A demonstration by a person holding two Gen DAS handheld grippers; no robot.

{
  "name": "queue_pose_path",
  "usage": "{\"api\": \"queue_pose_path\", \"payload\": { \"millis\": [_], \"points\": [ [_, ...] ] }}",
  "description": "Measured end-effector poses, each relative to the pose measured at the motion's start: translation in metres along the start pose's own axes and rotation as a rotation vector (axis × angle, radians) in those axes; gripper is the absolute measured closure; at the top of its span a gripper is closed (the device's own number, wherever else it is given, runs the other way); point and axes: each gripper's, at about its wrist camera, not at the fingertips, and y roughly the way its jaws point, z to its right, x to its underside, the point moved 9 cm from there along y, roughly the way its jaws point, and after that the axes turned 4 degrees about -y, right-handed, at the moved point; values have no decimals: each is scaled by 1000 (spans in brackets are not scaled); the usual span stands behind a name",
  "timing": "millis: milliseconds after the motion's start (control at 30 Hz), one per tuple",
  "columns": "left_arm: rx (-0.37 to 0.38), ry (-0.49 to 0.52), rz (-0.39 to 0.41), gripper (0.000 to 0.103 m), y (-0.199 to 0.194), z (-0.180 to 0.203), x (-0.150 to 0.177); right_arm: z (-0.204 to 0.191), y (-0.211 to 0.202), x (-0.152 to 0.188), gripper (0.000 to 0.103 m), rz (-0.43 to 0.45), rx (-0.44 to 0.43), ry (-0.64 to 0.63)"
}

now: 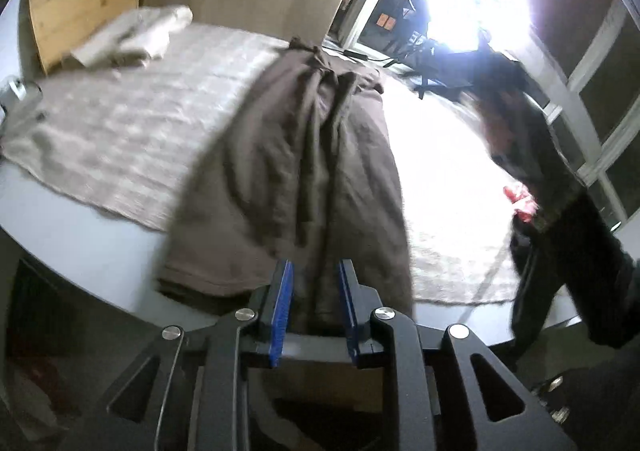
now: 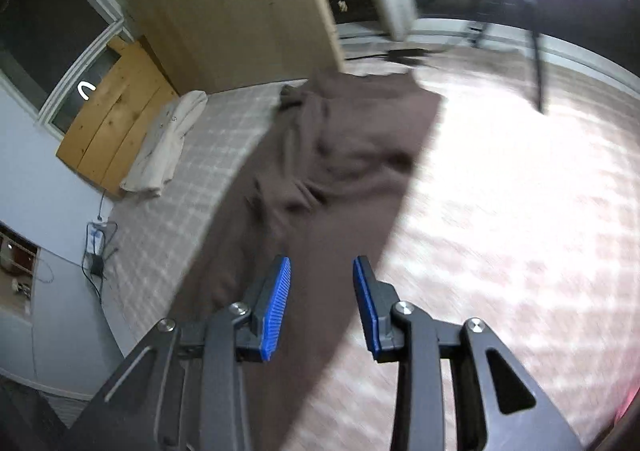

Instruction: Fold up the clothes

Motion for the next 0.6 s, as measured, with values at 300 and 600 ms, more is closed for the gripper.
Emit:
{"api": "queue_pose_path", "payload": {
  "millis": [300,600],
  "points": [
    [89,163,-135,72,60,63,13,32,17,-25,71,48,20,47],
    [56,142,-136,72,56,61,9,-52,124,-61,83,-77,33,-163]
  ]
}}
